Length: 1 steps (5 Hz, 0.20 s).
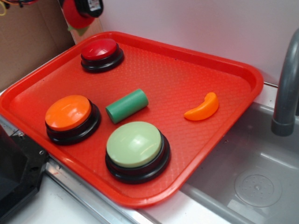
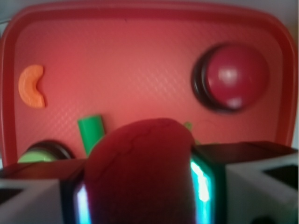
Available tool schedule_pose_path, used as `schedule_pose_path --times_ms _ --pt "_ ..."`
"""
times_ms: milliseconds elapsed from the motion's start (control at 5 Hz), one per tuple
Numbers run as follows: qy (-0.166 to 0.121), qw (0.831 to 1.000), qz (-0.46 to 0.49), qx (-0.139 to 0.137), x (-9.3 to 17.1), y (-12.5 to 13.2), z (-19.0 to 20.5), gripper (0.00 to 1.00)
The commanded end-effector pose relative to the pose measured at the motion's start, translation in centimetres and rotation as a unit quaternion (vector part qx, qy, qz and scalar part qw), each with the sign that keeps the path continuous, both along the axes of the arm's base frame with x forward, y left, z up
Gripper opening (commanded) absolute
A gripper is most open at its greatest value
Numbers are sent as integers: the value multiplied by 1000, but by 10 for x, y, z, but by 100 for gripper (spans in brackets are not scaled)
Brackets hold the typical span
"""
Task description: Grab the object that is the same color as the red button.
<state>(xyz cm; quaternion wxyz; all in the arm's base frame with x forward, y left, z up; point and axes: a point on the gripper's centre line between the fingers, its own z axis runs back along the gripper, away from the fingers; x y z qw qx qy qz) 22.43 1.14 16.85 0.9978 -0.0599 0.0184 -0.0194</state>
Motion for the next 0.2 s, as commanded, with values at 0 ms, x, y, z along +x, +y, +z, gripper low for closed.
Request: schedule_pose_path --times_ms 0 --pt "3 999 0 35 -26 -14 13 0"
